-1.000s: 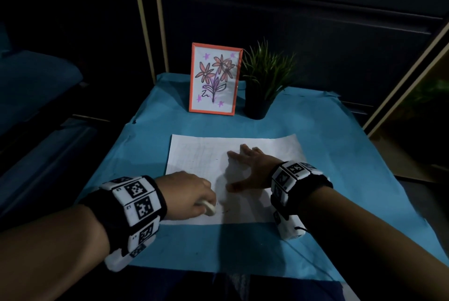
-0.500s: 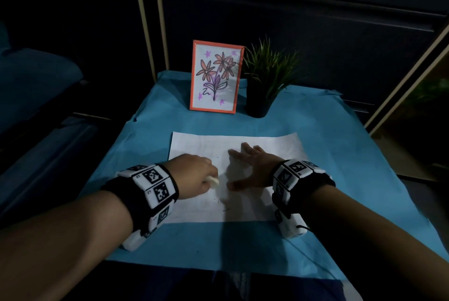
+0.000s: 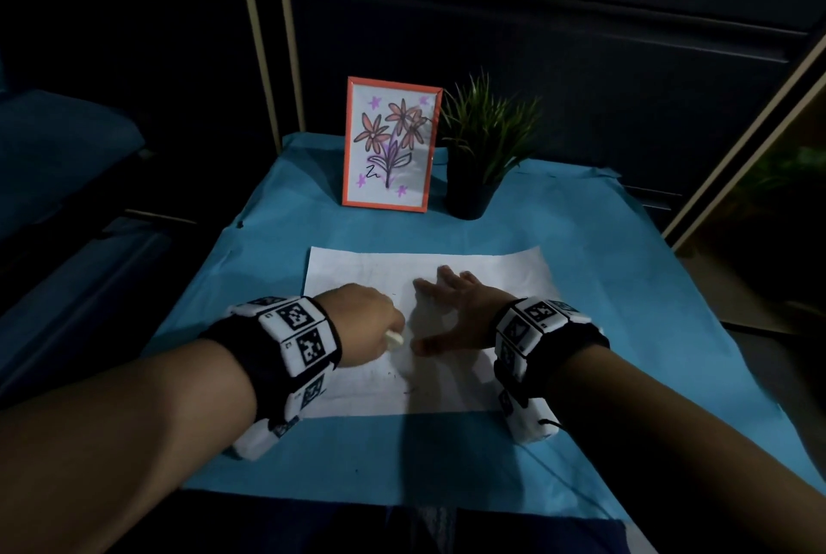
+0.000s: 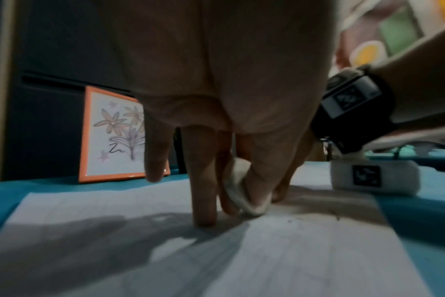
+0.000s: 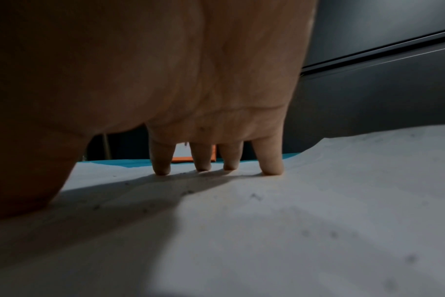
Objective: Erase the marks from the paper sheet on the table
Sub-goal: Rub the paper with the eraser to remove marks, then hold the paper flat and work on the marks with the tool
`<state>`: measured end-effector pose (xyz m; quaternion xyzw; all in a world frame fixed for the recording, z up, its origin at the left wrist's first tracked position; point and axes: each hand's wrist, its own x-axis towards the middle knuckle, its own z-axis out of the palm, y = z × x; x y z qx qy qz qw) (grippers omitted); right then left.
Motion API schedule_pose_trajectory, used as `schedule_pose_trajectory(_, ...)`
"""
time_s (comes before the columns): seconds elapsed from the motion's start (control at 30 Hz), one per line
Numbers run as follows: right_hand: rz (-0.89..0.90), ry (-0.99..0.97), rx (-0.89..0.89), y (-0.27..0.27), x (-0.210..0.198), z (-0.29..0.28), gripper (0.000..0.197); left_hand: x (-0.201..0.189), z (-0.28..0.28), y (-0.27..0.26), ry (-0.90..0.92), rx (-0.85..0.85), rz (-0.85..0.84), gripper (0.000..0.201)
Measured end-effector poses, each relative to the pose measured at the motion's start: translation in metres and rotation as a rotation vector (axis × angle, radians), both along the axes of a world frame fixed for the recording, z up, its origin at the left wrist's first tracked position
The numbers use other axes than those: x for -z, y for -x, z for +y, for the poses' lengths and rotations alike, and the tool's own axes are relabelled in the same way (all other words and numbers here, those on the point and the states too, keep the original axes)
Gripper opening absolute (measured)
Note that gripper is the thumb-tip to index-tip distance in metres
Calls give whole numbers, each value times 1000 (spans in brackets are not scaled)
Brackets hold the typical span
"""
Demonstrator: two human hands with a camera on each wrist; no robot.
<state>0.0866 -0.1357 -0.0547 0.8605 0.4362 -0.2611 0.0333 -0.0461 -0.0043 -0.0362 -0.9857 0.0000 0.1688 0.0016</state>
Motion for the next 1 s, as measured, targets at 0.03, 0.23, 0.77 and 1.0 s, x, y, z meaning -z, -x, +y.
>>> schedule_pose_trajectory(0.03,1,5,-2,0,0,0,100,0,-1,2,3,13,29,25)
schedule_pose_trajectory(0.23,12,12,6,-1,1,1,101,0,5,-8,-3,-72,-60,28)
schedule_pose_trajectory(0.77,6,25,3,-2,0,0,101,1,3,-6,12,-36,13,25)
schedule_pose_trajectory(1.0,3,17,3,-3,3,0,101,-2,1,-9,34,-49,58,23)
